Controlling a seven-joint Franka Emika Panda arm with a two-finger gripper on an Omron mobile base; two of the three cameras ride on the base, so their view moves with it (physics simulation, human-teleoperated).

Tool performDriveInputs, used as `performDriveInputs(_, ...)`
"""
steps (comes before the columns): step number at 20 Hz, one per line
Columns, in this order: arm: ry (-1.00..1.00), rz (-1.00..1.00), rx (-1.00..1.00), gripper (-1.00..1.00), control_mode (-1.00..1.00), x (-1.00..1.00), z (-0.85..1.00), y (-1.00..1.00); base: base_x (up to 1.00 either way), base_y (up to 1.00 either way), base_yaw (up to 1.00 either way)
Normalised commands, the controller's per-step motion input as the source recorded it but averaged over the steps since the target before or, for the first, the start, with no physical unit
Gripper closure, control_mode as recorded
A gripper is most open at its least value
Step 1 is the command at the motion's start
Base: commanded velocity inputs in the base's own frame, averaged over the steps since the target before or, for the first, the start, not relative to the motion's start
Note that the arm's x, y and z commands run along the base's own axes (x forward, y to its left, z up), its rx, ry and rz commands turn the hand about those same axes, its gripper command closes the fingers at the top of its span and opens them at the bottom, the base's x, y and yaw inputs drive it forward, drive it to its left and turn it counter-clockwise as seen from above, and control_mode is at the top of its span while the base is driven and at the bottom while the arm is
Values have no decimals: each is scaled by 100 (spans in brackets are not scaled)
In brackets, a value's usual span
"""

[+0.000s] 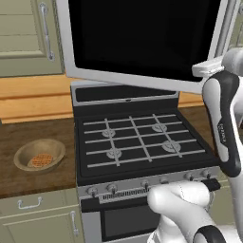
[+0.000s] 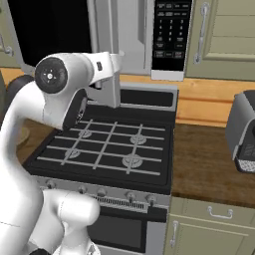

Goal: Open the microwave, place the bowl with waffle inside the microwave, then close the microwave door and turn it on.

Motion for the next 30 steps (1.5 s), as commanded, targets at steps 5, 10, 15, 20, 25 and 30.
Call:
performDriveInputs(5, 3, 0, -21, 100, -100, -63, 0, 100, 0, 0, 0)
performDriveInputs(10, 11, 0, -20, 100, -100, -49, 0, 100, 0, 0, 0)
performDriveInputs(15, 11, -4, -14, -100, -100, -76, 6, 73, 0, 0, 0)
performDriveInputs(20, 8, 0, 4, -100, -100, -100, 39, -26, 0, 0, 0)
performDriveInputs(25, 1, 0, 18, -100, -100, -100, 32, -39, 0, 0, 0)
performDriveInputs(30, 0, 0, 32, -100, -100, -100, 8, -66, 0, 0, 0)
